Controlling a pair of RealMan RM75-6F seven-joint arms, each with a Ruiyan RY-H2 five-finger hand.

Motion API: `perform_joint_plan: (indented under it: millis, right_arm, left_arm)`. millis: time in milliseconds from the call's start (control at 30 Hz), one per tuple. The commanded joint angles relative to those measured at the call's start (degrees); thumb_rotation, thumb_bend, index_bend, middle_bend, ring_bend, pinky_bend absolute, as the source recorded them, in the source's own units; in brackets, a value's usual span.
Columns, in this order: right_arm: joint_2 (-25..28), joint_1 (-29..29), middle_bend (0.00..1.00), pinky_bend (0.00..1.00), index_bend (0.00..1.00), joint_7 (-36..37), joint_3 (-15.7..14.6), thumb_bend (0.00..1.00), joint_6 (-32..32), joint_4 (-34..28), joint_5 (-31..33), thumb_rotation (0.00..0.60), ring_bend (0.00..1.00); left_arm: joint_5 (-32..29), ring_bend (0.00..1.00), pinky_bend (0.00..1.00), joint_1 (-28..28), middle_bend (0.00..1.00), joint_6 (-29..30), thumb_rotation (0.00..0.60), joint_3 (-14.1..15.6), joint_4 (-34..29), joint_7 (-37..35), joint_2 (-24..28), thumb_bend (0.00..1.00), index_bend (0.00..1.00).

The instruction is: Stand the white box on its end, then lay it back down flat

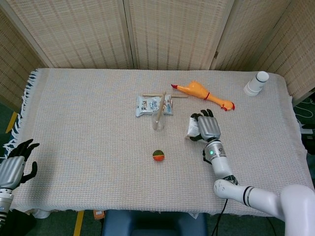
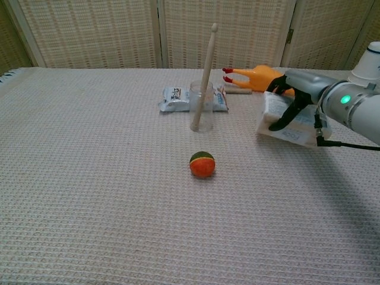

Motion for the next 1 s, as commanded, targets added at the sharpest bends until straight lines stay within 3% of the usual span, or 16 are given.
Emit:
perform_joint_plan:
  millis: [33,133,233,333,400,633,833,1000]
  right_arm:
    - [7.89,-9.63,0.49,0.00,0.57,34.13,5.12,0.24,-2.19,-9.88,-13.23,0.600,0.29]
    - [11.18,-15.17,0.49,0.00,0.57,61.40,5.38,0.24,-3.50,-8.39,-26.13,0.600,0.29]
    - [9.01,-17.22,0.49,0.00,0.57,83.34,2.50,0.26,1.59,2.78,-37.99,0.600,0.29]
    - [4.15,-16.54,0.49,0.00,0.57,100.28,1.02,0.28,6.82,15.29,-43.13,0.600,0.29]
    - [1.74,-15.48,0.49,0.00,0.57,107.55,-0.25,0.29,8.46,21.99,-45.29,0.600,0.28]
    - [-7.91,-10.67,0.49,0.00,0.56,118.16,-3.87,0.32,7.31,43.39,-47.35,0.600,0.27]
    - [-13.05,-7.73,0.49,0.00,0.56,119.63,-6.40,0.34,5.71,53.43,-48.19,0.600,0.26]
    - [-15.17,-6.02,0.49,0.00,0.56,120.93,-7.29,0.35,3.99,56.80,-47.77,0.600,0.25]
  left_arm:
    - [0.01,0.00,0.11,-0.01,0.00,-0.01,0.600,0.05,-0.09,0.27,-0.06,0.62,0.14]
    - [0.02,0.00,0.11,-0.07,0.00,-0.01,0.600,0.10,-0.21,0.75,-0.22,0.61,0.14]
    - [0.04,0.00,0.11,-0.11,0.00,0.06,0.600,0.11,-0.42,1.16,-0.34,0.61,0.14]
    - [0.08,0.00,0.11,-0.11,0.00,0.20,0.600,0.13,-0.54,1.55,-0.43,0.62,0.14]
    - [0.02,0.00,0.11,-0.11,0.00,0.16,0.600,0.15,-0.52,1.69,-0.49,0.62,0.14]
    - [-1.20,0.00,0.11,-0.40,0.00,-0.86,0.600,0.03,0.20,1.92,-0.89,0.62,0.14]
    - [-2.25,0.00,0.11,-0.65,0.00,-1.75,0.600,-0.17,1.14,1.77,-1.22,0.61,0.14]
    - [-2.63,0.00,0.11,-0.94,0.00,-2.53,0.600,-0.11,1.76,1.90,-1.59,0.62,0.14]
